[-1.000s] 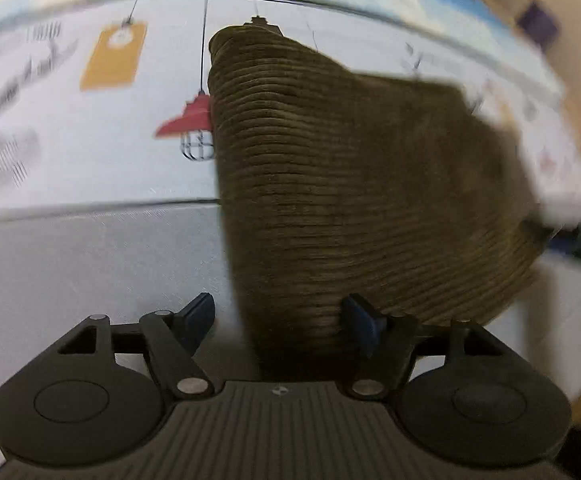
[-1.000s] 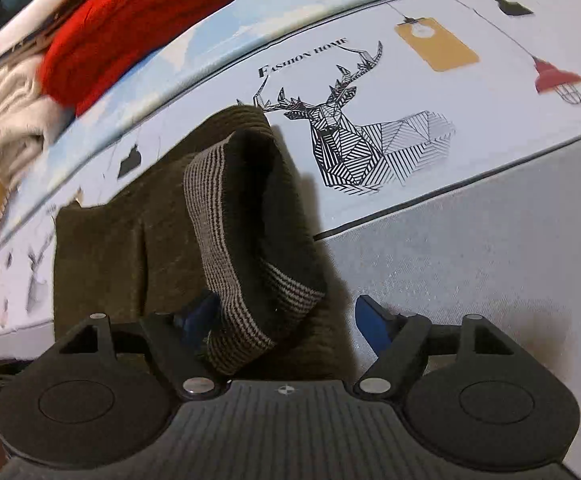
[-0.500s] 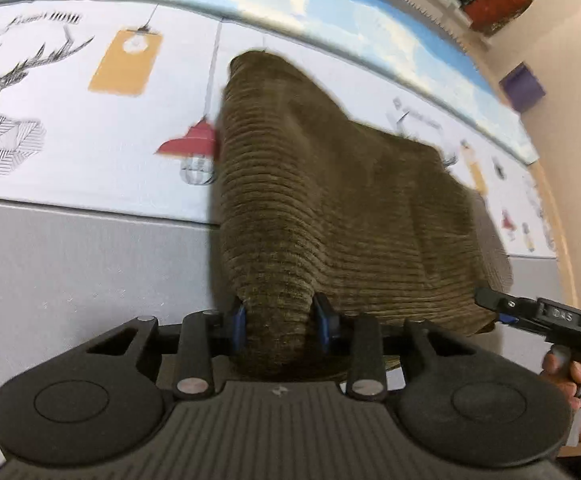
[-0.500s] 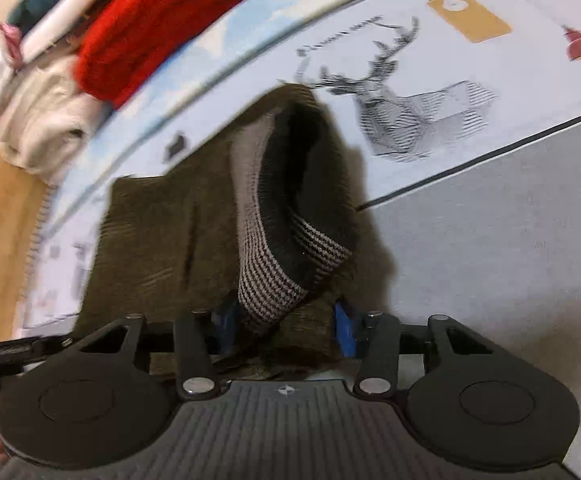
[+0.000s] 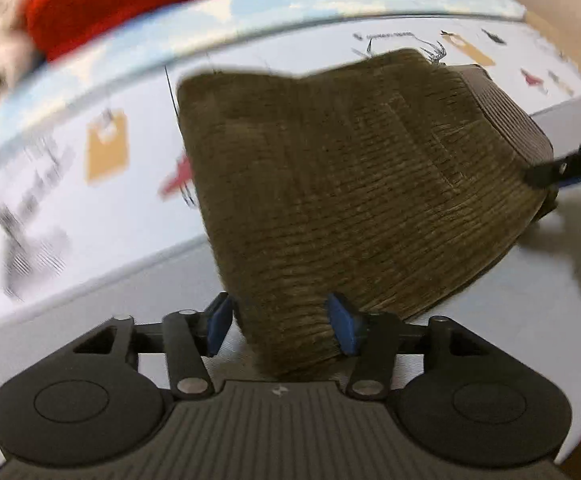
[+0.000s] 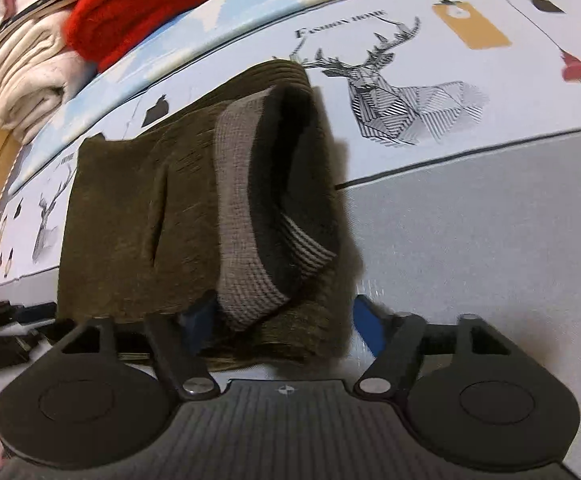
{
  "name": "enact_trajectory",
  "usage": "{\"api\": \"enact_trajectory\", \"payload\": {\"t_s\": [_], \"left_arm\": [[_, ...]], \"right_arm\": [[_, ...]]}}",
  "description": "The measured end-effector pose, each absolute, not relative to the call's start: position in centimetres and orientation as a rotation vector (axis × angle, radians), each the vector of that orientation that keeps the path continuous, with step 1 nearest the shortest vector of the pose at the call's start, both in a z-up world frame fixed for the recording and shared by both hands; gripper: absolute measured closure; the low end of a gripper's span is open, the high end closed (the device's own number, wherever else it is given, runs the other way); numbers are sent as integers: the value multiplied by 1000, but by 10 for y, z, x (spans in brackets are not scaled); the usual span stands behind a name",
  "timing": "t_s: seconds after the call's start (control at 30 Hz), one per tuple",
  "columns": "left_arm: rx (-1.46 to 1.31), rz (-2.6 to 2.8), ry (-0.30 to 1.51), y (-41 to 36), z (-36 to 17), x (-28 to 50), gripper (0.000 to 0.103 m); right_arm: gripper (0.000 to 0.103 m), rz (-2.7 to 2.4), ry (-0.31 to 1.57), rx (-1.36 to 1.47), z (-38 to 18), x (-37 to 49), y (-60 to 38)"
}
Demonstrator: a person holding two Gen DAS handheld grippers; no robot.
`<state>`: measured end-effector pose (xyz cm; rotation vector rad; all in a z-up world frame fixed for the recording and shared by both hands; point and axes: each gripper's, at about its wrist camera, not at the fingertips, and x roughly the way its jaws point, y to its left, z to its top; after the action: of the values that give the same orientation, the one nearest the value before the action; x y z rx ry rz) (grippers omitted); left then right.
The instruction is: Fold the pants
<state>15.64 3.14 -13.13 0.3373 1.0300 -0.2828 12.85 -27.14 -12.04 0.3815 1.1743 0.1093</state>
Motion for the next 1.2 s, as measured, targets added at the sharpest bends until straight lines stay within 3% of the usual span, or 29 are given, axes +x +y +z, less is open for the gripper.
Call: {"api": "enact_trajectory", "payload": {"t_s": [0.07,0.17,0.23,0.3,0.4,0.5,0.57,0.7,0.83,0.9,1.2], "left_arm": [[368,-248,944,28,-106,144,40],[321,-213,850,24,-68,120,23],[296,-197,787,23,-43,97,19],[270,-178,720,22,-21,65,13],[231,-142,617,27,-5,15,4],[204,-93,561,16,-11,-21,2],[190,-65,559,7,-25,-32,2],[211,-26,801,-10,-37,-22,2],[116,-41,656,3,-36,-35,0],[140,46,768,3,-47,-22,1],[-30,53,837,17,-50,3,1]], "right_arm": [[28,72,1116,282,-99,119,-260],[27,69,971,144,-58,99,-242],[24,81,866,134,-26,78,-237],[13,94,768,115,-2,55,-233],[4,102,649,49,16,14,-226],[3,98,580,1,8,-20,-220],[4,85,646,-3,-2,-23,-217],[4,82,648,1,-6,-23,-215],[4,30,659,72,-7,-16,-218],[4,10,686,111,-13,-11,-219],[4,-8,765,60,-34,5,-199]]}}
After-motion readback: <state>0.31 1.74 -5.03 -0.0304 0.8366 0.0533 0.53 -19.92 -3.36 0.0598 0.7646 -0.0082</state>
